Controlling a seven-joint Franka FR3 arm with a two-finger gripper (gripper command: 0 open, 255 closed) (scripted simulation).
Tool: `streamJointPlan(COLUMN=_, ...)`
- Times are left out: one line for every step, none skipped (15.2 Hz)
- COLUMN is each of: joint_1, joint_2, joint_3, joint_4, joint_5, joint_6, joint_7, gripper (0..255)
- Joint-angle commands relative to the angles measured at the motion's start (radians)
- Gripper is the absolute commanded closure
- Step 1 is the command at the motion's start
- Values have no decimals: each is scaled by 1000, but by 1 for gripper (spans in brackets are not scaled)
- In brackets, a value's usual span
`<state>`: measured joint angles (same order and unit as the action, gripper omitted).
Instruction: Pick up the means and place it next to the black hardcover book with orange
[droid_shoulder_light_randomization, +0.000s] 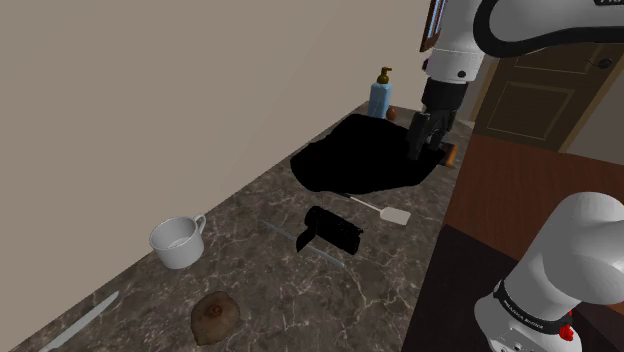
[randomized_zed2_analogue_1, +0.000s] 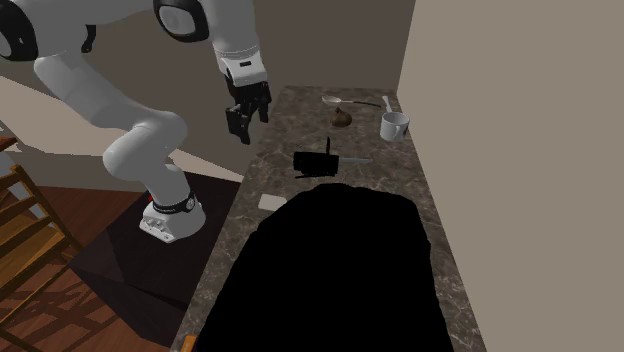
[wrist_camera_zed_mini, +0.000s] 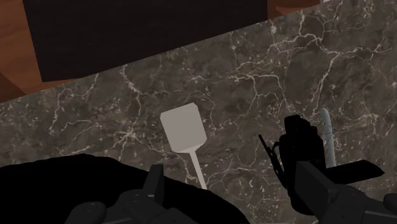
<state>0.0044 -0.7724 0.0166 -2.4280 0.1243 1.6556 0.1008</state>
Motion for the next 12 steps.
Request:
streamJointPlan(joint_1=0, joint_2=0, joint_3=0, joint_4=0, joint_5=0, joint_6=0, joint_7=0, gripper=0)
streamJointPlan(joint_1=8, joint_2=34, joint_3=14, joint_4=8, joint_5=7, joint_6=20, joint_7=6, gripper=0)
streamJointPlan(joint_1=17, joint_2=68, joint_3=29, joint_4=17, joint_5=13, joint_6=40, joint_7=12, gripper=0)
streamJointPlan(joint_1=24, joint_2=102, joint_3=43, joint_4=27, joint_5=19, joint_6=59, joint_7=18, gripper=0)
streamJointPlan(joint_1=31, joint_2=137, joint_3=57, joint_4=39, joint_5=24, joint_6=77, joint_7=24, gripper=0)
streamJointPlan(joint_1=39, joint_2=173, joint_3=71, joint_4=51, joint_5=28, joint_6=94, joint_7=30, gripper=0)
streamJointPlan(joint_1=45, joint_2=209, joint_3=84, joint_4=65, joint_5=32, joint_6=111, joint_7=36, gripper=0)
streamJointPlan(joint_1=52, joint_2=245, joint_3=98, joint_4=80, joint_5=35, joint_6=127, joint_7=43, gripper=0)
streamJointPlan(joint_1=58, joint_2=282, joint_3=111, joint_4=96, joint_5=36, joint_6=143, joint_7=49, gripper=0)
streamJointPlan(joint_1=64, joint_2=319, joint_3=125, joint_4=113, joint_5=37, joint_6=157, joint_7=56, gripper=0)
streamJointPlan(joint_1=69, joint_2=356, joint_3=138, joint_4=131, joint_5=38, joint_6=171, joint_7=63, gripper=0)
streamJointPlan(joint_1=74, joint_2=394, joint_3=151, joint_4=150, joint_5=37, joint_6=184, joint_7=71, gripper=0)
